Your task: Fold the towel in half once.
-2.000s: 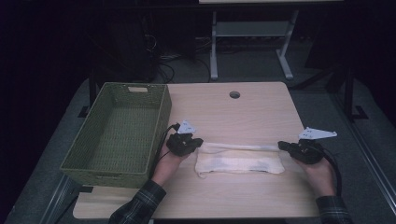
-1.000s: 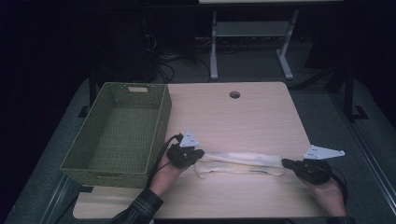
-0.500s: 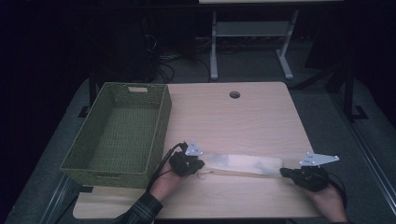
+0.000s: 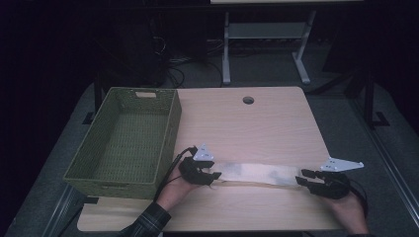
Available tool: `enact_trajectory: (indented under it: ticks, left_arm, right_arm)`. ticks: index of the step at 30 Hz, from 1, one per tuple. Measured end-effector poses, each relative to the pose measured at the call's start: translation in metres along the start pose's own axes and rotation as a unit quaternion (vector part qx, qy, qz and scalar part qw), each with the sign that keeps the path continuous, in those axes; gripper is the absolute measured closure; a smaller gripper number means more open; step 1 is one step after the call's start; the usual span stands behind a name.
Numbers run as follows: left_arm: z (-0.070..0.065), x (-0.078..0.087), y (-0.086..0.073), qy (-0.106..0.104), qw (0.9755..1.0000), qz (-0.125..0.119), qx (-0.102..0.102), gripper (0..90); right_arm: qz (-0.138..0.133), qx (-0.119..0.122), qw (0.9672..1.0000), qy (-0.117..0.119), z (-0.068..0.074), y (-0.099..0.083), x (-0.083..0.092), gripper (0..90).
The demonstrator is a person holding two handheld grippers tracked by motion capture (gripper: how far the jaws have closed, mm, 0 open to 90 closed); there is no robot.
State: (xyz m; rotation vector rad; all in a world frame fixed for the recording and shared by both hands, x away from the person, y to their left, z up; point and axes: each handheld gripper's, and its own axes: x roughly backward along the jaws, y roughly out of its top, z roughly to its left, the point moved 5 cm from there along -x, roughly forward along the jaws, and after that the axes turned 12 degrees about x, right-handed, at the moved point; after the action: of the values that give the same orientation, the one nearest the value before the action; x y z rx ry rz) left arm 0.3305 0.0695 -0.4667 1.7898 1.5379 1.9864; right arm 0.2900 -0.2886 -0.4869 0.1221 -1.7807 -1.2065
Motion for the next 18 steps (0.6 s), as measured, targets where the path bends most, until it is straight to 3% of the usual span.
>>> enact_trajectory:
  ticks: [9,18]
  left_arm:
    - [-0.002,-0.012,0.021,-0.025,0.9994,-0.012,-0.023,42.0]
    - [-0.006,-0.028,0.037,-0.044,0.9985,-0.015,-0.030,40.7]
  right_arm:
    - [-0.003,-0.003,0.9996,-0.028,-0.010,0.009,-0.005,58.6]
    - [0.000,-0.010,0.9994,-0.034,-0.018,0.015,-0.015,60.3]
